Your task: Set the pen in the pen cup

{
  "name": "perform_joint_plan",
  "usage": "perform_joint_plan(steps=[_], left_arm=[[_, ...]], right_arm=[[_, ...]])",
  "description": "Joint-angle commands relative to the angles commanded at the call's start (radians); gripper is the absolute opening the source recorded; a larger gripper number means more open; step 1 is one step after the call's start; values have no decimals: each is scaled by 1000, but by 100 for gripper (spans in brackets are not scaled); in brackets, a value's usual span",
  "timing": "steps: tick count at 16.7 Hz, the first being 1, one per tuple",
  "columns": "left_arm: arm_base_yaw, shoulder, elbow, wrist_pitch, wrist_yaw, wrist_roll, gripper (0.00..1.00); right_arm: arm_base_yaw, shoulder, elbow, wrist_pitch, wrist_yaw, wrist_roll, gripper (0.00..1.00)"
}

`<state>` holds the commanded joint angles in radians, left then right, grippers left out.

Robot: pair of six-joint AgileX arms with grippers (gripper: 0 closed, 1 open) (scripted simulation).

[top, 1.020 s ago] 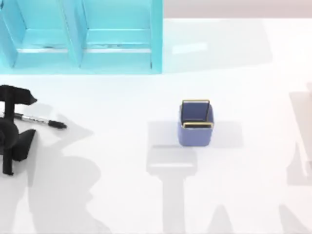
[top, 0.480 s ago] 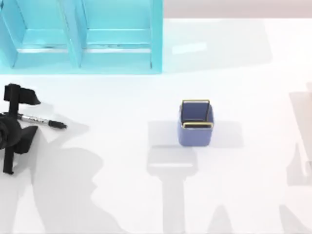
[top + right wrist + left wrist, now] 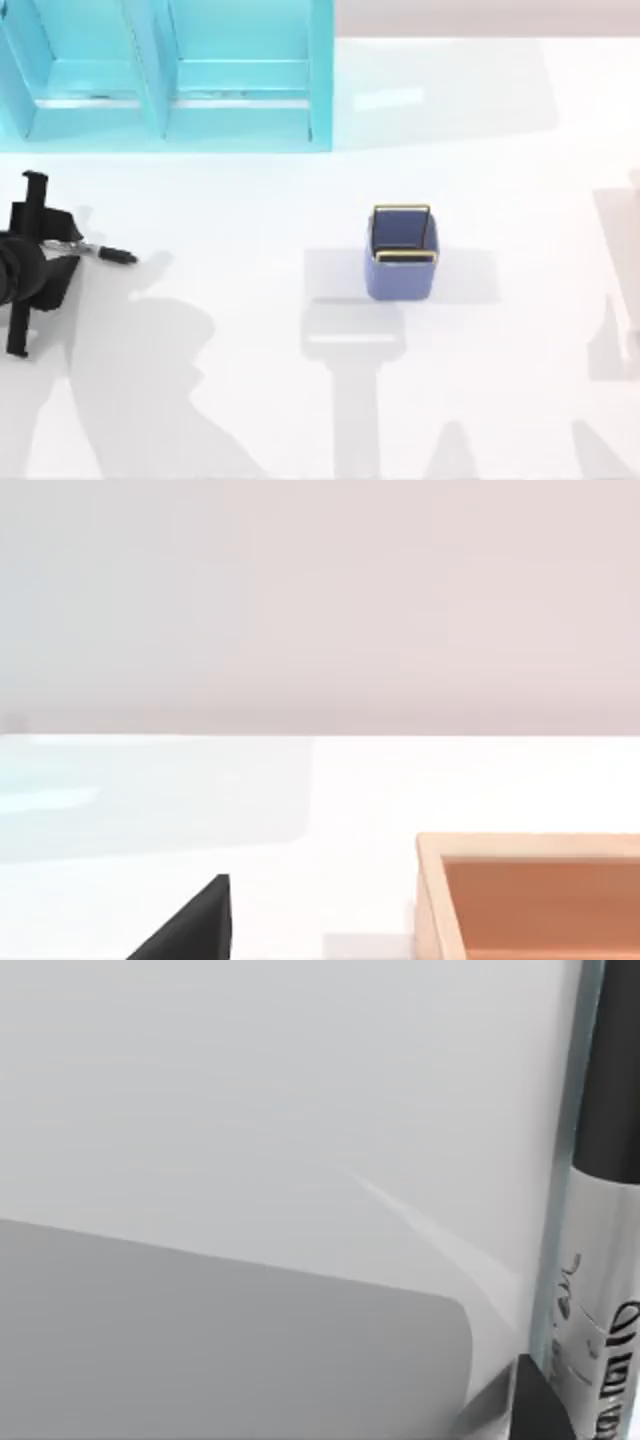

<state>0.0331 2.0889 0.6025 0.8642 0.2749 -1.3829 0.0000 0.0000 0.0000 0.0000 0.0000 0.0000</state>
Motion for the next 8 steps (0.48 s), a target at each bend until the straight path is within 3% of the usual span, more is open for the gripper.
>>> perform_joint_plan(steps=[3,8], left_arm=[[0,0,0,0,0,0,2],[0,0,0,0,0,0,0]], right_arm=[[0,0,0,0,0,0,100],[0,0,0,0,0,0,100]])
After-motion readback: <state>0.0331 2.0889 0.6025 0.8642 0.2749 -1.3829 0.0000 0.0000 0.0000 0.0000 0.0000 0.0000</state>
